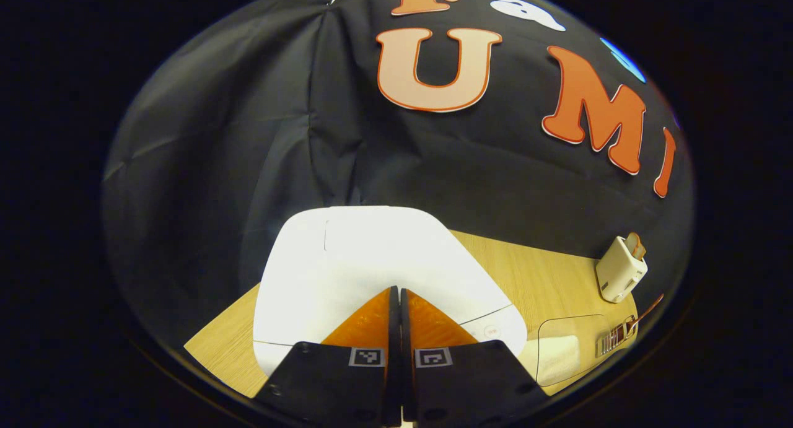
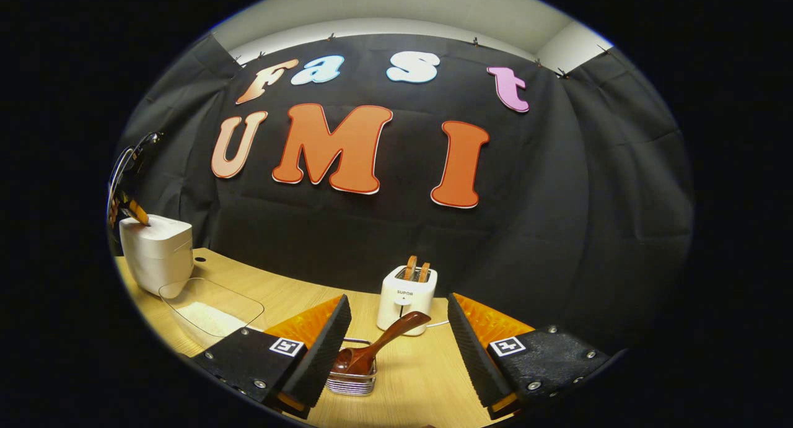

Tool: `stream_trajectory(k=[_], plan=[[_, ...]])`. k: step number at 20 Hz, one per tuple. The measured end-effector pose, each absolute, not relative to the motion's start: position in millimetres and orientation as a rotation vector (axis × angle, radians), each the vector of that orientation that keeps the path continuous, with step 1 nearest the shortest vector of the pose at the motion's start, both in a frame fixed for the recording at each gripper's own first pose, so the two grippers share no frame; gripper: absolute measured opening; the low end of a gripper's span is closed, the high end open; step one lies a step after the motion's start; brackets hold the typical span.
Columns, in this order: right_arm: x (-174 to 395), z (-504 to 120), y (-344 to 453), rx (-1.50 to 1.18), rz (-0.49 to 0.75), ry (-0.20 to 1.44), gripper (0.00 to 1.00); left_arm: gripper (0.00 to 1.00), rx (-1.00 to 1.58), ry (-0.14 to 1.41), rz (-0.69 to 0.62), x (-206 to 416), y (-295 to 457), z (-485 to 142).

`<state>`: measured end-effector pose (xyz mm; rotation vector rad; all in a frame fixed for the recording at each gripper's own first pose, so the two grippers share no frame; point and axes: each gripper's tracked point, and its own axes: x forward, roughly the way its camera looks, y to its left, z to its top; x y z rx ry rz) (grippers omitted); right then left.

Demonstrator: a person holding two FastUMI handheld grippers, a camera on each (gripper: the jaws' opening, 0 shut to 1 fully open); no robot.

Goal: Close the left gripper, press the button to open the rice cooker; take a wooden spoon from the chopstick holder with the right hand, scoop a spoonful of rice and pour it into the rice cooker, then put the wooden spoon back into the chopstick holder.

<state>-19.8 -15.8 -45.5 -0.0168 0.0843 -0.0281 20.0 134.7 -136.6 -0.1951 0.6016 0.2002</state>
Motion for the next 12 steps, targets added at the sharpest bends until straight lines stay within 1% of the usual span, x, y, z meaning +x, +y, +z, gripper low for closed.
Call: stream_trajectory(k=[2, 3, 4, 7, 10, 11, 12], plan=[[-17.4, -50.1, -17.0, -0.028, -0.027, 0.097, 0.93, 0.04, -0.172, 0.586, 0.209, 19.8, 137.0, -132.2], [-15.5, -53.3, -17.5, -0.031, -0.03, 0.105, 0.93, 0.0, -0.157, 0.579, 0.214, 19.3, 136.0, -127.2], [-13.2, -56.2, -18.6, -0.03, -0.034, 0.114, 0.93, 0.04, -0.142, 0.542, 0.223, 21.6, 136.6, -115.9], [-5.3, -67.6, -23.4, -0.012, -0.043, 0.145, 0.93, 0.04, -0.07, 0.399, 0.26, 35.6, 145.6, -70.3], [6.6, -84.4, -24.2, 0.022, -0.045, 0.187, 0.93, 0.04, 0.007, 0.273, 0.319, 36.0, 154.4, -27.4], [10.9, -88.3, -25.1, 0.026, -0.055, 0.195, 0.93, 0.04, 0.026, 0.245, 0.347, 33.9, 156.7, -15.5], [15.5, -93.5, -26.5, 0.025, -0.061, 0.204, 0.93, 0.04, 0.026, 0.238, 0.34, 34.4, 153.9, -9.2]])
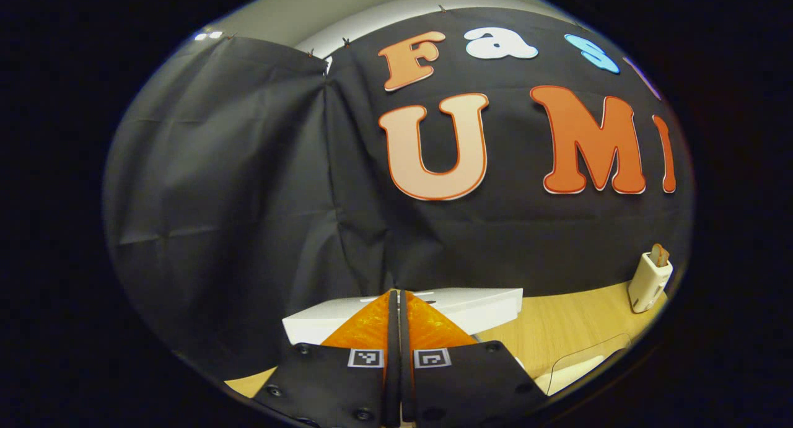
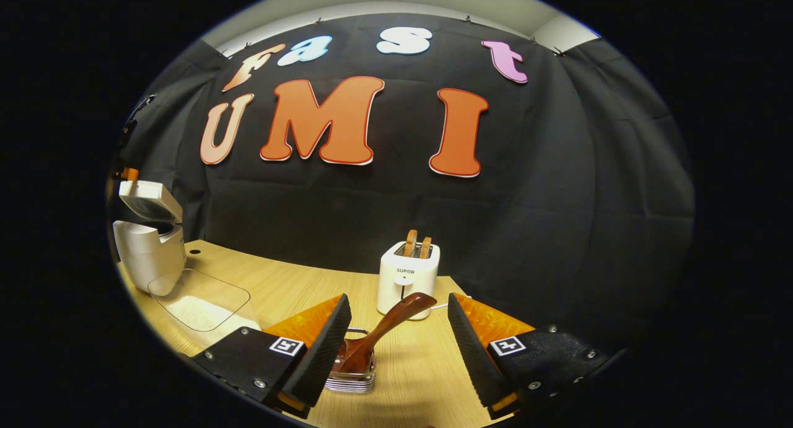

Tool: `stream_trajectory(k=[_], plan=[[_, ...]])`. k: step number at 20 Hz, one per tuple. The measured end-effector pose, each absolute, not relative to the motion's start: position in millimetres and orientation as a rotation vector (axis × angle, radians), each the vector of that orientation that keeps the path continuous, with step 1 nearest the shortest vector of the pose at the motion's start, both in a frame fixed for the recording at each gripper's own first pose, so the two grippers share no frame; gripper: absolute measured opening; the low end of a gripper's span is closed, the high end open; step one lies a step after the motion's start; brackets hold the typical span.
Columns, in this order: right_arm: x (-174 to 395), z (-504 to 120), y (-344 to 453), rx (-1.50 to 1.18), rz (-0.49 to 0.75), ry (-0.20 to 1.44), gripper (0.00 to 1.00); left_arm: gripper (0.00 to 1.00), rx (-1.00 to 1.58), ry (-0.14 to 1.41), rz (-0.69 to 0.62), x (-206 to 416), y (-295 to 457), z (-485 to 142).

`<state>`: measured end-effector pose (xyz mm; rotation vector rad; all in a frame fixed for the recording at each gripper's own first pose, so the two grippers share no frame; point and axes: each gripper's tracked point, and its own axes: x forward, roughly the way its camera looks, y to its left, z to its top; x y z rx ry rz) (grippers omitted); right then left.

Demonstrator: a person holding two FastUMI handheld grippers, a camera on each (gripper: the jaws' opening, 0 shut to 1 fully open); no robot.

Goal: Close the left gripper, press the button to open the rice cooker; take a wooden spoon from the chopstick holder with the right hand, scoop a spoonful of rice and pour it into the rice cooker, then put the wooden spoon back into the chopstick holder.

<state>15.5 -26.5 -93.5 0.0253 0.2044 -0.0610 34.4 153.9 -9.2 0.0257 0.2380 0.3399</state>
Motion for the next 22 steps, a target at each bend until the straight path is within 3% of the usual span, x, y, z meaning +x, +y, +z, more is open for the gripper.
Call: stream_trajectory(k=[8, 12, 19, 22], plan=[[35.9, -132.3, -32.5, 0.12, -0.081, 0.292, 0.89, 0.04, 0.007, 0.197, 0.304, 20.8, 134.7, -5.8], [48.8, -132.3, -26.2, 0.239, -0.061, 0.291, 0.81, 0.04, 0.02, 0.216, 0.264, 19.1, 120.5, -14.0], [60.6, -133.0, -36.2, 0.461, -0.07, 0.282, 0.58, 0.04, 0.0, 0.238, 0.269, 9.7, 123.2, -30.8], [56.6, -132.2, -31.6, 0.536, -0.04, 0.288, 0.42, 0.07, -0.005, 0.253, 0.26, 10.1, 120.9, -37.3]])
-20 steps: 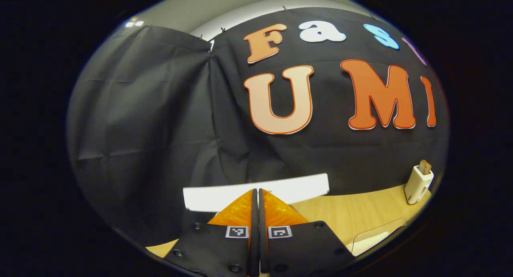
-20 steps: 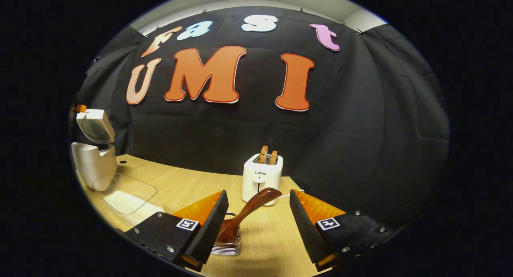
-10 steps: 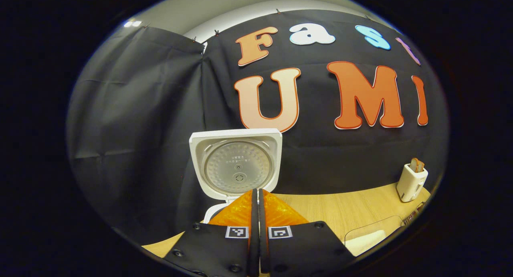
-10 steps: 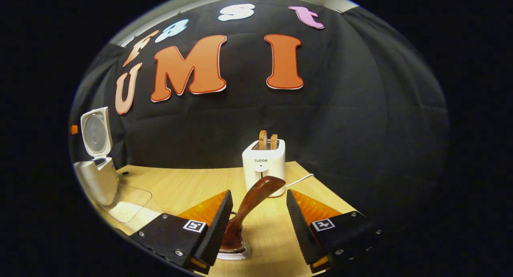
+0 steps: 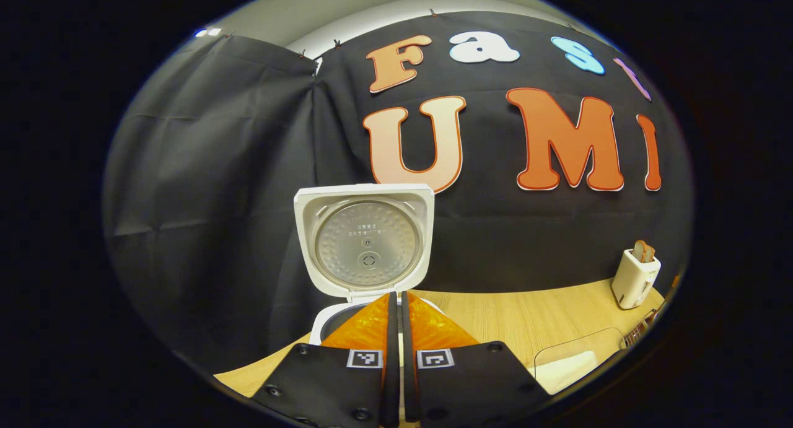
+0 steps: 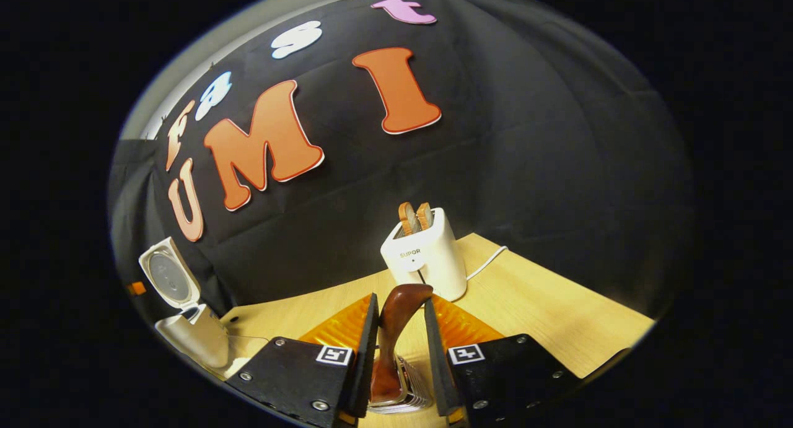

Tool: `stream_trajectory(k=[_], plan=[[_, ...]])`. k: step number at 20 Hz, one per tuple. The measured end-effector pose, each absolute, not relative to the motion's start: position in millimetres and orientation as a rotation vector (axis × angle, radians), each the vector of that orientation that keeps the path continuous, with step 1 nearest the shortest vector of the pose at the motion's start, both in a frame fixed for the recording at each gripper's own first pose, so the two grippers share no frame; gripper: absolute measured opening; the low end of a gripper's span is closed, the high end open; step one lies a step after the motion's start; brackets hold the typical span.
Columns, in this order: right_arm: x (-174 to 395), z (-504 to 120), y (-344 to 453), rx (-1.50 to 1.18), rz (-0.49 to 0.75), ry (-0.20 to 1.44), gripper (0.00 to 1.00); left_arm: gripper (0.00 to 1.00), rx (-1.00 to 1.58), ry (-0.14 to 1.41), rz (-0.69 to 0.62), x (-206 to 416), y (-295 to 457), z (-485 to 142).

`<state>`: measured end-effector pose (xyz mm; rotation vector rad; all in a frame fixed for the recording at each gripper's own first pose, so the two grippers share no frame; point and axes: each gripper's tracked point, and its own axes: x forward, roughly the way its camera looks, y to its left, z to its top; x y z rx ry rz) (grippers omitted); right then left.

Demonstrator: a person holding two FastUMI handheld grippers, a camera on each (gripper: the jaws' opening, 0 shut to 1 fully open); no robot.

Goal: Close the left gripper, press the button to open the rice cooker; take a wooden spoon from the chopstick holder with the right hand, scoop a spoonful of rice and pour it into the rice cooker, then put the wooden spoon back into the chopstick holder.

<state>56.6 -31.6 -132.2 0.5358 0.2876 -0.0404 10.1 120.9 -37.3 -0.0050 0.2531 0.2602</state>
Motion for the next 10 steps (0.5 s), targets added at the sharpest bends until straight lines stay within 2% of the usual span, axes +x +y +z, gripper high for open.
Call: stream_trajectory(k=[1, 2, 3, 5, 6, 7, 10], plan=[[55.3, -131.8, -30.4, 0.55, -0.035, 0.288, 0.41, 0.07, -0.004, 0.259, 0.257, 11.2, 120.6, -40.2], [53.5, -131.3, -30.1, 0.564, -0.031, 0.289, 0.33, 0.09, 0.001, 0.266, 0.258, 10.3, 120.2, -42.7], [49.5, -128.1, -30.4, 0.584, -0.026, 0.286, 0.37, 0.09, 0.005, 0.271, 0.254, 9.9, 118.9, -44.6], [40.3, -124.0, -27.1, 0.609, -0.013, 0.281, 0.32, 0.09, 0.007, 0.276, 0.248, 11.3, 115.1, -46.1], [38.2, -122.5, -24.3, 0.613, -0.011, 0.282, 0.35, 0.09, 0.007, 0.274, 0.242, 12.3, 113.1, -46.4], [35.3, -120.7, -24.1, 0.616, -0.008, 0.279, 0.29, 0.11, 0.008, 0.272, 0.235, 13.0, 110.1, -45.4], [24.6, -115.4, -19.3, 0.606, 0.003, 0.268, 0.26, 0.12, 0.011, 0.275, 0.223, 12.2, 103.8, -47.3]])
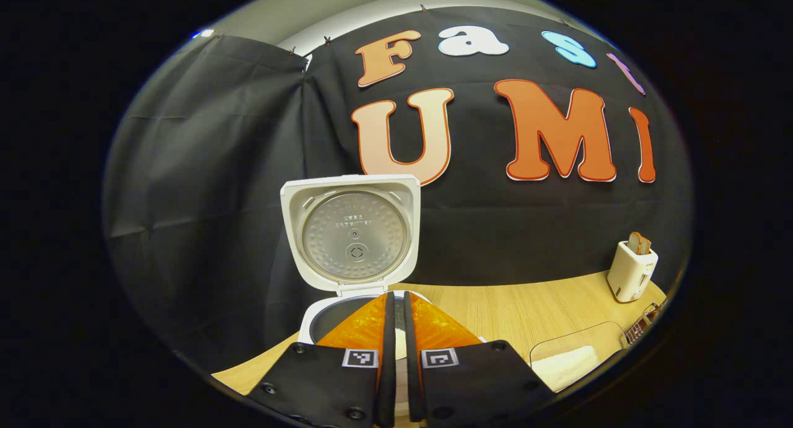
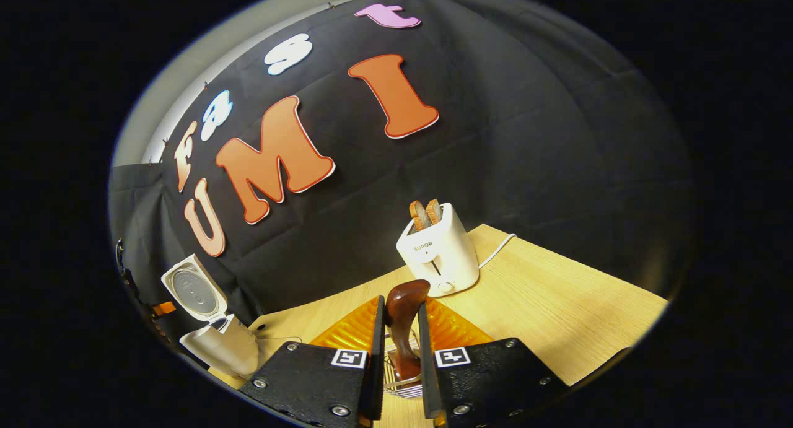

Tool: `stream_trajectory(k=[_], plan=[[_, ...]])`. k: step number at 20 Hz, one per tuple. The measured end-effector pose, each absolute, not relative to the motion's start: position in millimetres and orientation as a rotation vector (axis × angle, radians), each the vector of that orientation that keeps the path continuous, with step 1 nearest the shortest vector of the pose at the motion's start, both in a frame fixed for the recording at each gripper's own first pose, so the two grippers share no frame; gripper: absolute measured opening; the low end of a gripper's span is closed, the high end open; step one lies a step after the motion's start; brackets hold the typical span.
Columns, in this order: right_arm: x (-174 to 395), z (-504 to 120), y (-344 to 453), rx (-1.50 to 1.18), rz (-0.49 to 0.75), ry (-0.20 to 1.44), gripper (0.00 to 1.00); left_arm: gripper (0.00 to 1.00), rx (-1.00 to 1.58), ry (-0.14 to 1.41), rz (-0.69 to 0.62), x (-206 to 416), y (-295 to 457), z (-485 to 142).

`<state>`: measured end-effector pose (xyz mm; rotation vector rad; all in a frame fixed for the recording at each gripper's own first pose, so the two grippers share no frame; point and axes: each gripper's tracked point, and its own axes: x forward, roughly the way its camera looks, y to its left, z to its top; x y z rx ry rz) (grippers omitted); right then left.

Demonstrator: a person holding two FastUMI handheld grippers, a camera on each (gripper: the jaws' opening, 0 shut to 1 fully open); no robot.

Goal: Close the left gripper, press the button to open the rice cooker; take a wooden spoon from the chopstick holder with the right hand, scoop a spoonful of rice and pour it into the rice cooker, then put the wooden spoon back into the chopstick holder.

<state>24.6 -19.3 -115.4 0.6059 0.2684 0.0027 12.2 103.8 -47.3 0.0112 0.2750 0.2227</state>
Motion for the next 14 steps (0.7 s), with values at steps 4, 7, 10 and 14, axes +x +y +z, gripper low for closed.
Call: stream_trajectory(k=[4, 7, 10, 14], plan=[[17.8, -108.2, -8.3, 0.582, 0.022, 0.247, 0.23, 0.12, 0.011, 0.279, 0.211, 13.0, 97.7, -49.2], [22.5, -106.0, -2.1, 0.574, 0.023, 0.234, 0.17, 0.14, 0.011, 0.281, 0.199, 12.5, 92.6, -50.2], [27.0, -96.2, 1.2, 0.575, 0.015, 0.217, 0.13, 0.15, 0.015, 0.284, 0.193, 11.3, 91.0, -52.7], [30.6, -66.7, 5.4, 0.573, 0.018, 0.159, 0.11, 0.15, 0.007, 0.287, 0.204, 8.9, 95.9, -55.5]])
